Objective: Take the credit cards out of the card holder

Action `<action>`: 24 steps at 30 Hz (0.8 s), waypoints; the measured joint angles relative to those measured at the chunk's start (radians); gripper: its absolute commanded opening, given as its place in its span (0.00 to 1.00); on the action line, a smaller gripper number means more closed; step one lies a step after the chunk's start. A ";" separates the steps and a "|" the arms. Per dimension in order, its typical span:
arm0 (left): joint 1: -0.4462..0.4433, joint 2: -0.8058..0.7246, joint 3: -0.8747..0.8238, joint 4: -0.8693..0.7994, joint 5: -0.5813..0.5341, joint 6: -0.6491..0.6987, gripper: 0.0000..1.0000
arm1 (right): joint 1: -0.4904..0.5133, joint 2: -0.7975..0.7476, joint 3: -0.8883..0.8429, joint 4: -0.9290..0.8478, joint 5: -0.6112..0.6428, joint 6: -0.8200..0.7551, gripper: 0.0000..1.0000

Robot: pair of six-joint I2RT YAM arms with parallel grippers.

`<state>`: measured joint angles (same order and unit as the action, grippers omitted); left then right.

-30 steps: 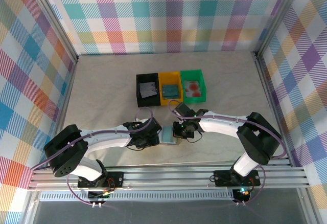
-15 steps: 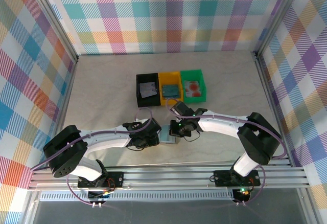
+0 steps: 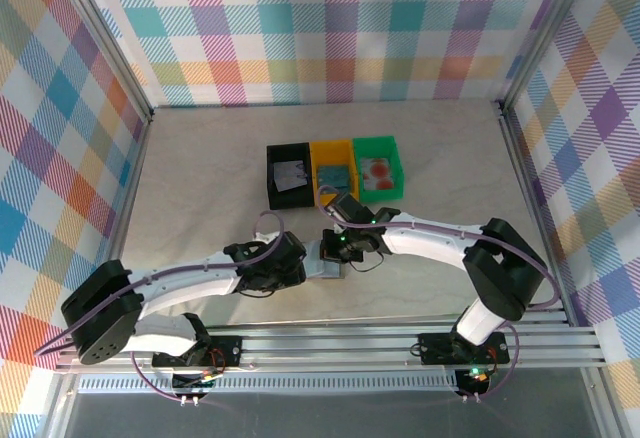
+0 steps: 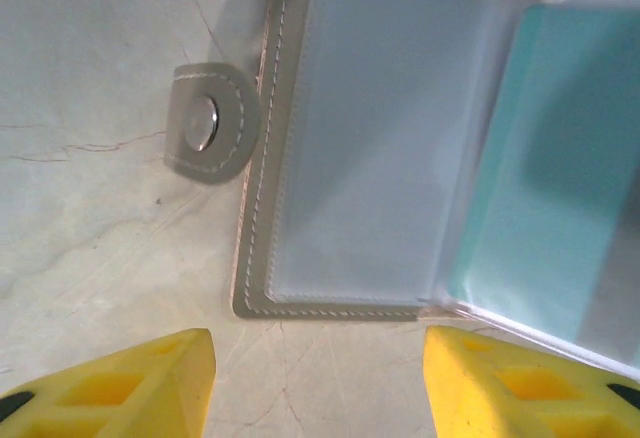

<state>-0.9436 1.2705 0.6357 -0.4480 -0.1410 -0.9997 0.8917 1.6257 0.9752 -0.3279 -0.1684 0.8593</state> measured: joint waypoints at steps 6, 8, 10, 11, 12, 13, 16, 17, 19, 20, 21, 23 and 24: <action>0.004 -0.071 -0.013 -0.039 -0.023 -0.007 0.58 | 0.022 0.041 0.044 0.003 -0.009 0.000 0.00; 0.004 -0.082 -0.016 -0.048 -0.029 -0.007 0.58 | 0.029 0.048 0.058 0.005 -0.009 0.000 0.00; 0.005 -0.088 -0.022 -0.053 -0.033 -0.007 0.58 | 0.034 0.050 0.067 0.006 -0.009 0.000 0.00; 0.005 -0.089 -0.024 -0.055 -0.034 -0.007 0.58 | 0.035 0.051 0.072 0.006 -0.010 0.000 0.00; 0.005 -0.089 -0.027 -0.056 -0.034 -0.007 0.58 | 0.037 0.053 0.078 0.006 -0.010 0.000 0.00; 0.005 -0.090 -0.030 -0.057 -0.036 -0.007 0.58 | 0.038 0.057 0.087 0.006 -0.013 0.000 0.00; 0.006 -0.098 -0.036 -0.063 -0.037 -0.007 0.58 | 0.039 0.077 0.113 0.009 -0.023 0.000 0.00; 0.008 -0.102 -0.037 -0.069 -0.037 -0.007 0.58 | 0.040 0.085 0.120 0.011 -0.026 0.000 0.00; 0.010 -0.109 -0.037 -0.076 -0.040 -0.007 0.58 | 0.043 0.100 0.130 0.013 -0.030 0.000 0.00; 0.011 -0.113 -0.037 -0.077 -0.043 -0.007 0.58 | 0.045 0.107 0.134 0.013 -0.032 0.000 0.00; 0.011 -0.117 -0.037 -0.077 -0.044 -0.007 0.58 | 0.046 0.113 0.138 0.013 -0.035 0.000 0.00; 0.012 -0.126 -0.037 -0.078 -0.047 -0.007 0.58 | 0.050 0.119 0.144 0.014 -0.035 0.000 0.00; 0.013 -0.130 -0.038 -0.079 -0.048 -0.007 0.58 | 0.050 0.120 0.145 0.014 -0.035 0.000 0.00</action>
<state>-0.9302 1.1408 0.5980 -0.5266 -0.1890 -1.0069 0.9417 1.7458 1.1206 -0.3134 -0.2035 0.8589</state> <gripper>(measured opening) 0.580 0.040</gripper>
